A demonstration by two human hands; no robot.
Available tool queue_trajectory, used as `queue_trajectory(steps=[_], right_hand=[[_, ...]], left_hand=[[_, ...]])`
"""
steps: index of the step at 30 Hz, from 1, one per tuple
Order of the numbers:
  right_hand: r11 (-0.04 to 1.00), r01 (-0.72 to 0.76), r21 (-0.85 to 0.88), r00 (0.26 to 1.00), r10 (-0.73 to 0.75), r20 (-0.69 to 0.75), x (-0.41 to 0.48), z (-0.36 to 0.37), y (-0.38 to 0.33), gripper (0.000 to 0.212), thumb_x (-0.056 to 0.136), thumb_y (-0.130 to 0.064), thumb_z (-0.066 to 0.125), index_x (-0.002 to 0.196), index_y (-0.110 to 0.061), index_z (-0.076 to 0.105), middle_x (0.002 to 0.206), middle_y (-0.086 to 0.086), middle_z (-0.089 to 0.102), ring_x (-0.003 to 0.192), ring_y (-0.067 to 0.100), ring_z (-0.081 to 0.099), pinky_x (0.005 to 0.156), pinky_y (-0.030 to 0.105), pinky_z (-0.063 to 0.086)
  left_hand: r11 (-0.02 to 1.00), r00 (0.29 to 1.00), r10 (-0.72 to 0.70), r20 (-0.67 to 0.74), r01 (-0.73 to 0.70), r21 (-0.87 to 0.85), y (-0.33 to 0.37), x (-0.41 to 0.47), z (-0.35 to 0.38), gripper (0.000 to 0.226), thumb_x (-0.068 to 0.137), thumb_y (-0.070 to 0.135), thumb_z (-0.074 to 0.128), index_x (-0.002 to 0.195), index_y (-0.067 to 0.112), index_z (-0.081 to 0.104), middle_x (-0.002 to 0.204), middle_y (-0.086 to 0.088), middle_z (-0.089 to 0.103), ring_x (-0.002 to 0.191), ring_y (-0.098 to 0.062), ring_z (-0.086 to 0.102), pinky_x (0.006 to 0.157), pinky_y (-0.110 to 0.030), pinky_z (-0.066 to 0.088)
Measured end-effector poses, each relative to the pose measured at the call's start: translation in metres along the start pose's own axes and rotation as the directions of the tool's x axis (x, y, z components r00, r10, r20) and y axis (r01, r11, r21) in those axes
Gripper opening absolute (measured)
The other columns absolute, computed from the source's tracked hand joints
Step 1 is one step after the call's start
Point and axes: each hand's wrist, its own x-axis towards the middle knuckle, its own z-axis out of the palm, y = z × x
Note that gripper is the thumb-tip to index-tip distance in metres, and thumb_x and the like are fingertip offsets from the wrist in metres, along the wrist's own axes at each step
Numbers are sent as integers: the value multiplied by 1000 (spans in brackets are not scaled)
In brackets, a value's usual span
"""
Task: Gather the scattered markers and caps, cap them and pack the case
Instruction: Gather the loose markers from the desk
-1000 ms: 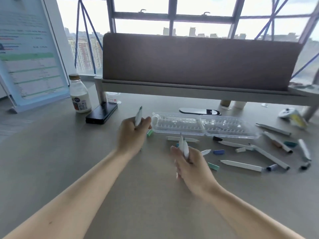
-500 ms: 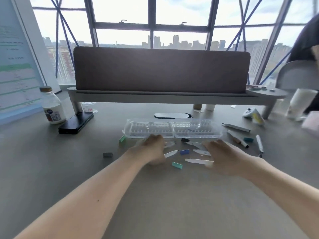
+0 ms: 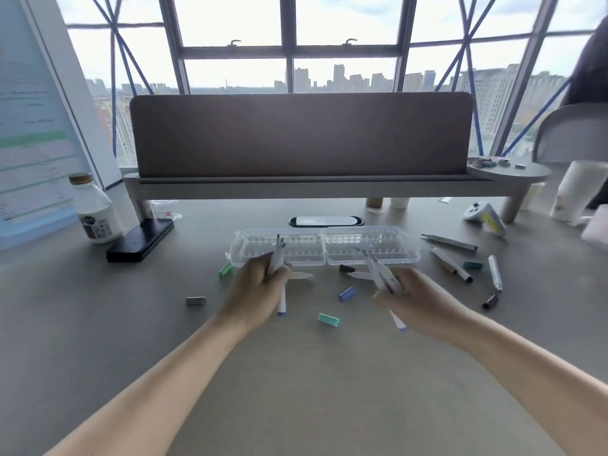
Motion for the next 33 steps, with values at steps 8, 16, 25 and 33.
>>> queue_trajectory(steps=[8,16,25,33], right_hand=[[795,151,587,980,-41,-196,-36,52,6,17,100,-11,61,87,-7,52,66,1,56,65,11,54,58,15,38],[796,33,605,992,48,-117,-23,47,0,52,89,-28,78,61,-12,38,50,2,38,48,20,34,48,34,30],[872,169,-459,983,-183,13,86,-17,-6,29,83,-39,75,79,-23,51,85,3,65,82,28,60,71,35,47],[660,239,-712,959,-44,281,116,-15,-3,19,85,-33,69,83,-15,63,65,-1,51,62,22,55,61,27,48]], left_hand=[[819,990,-71,-122,-12,-574,-18,-21,40,28,106,13,54,90,-9,60,83,-29,67,76,-25,73,70,-25,58],[933,1000,-3,-16,-3,-360,-12,-4,30,53,99,37,66,53,16,51,48,-4,49,46,-16,45,55,-31,37],[493,930,70,360,-346,798,-1,91,-13,22,98,30,64,119,21,64,116,-6,67,105,-30,66,80,-34,51],[494,831,-34,555,-469,733,-6,112,0,10,95,24,62,87,27,56,86,4,56,78,-19,58,57,-28,37]])
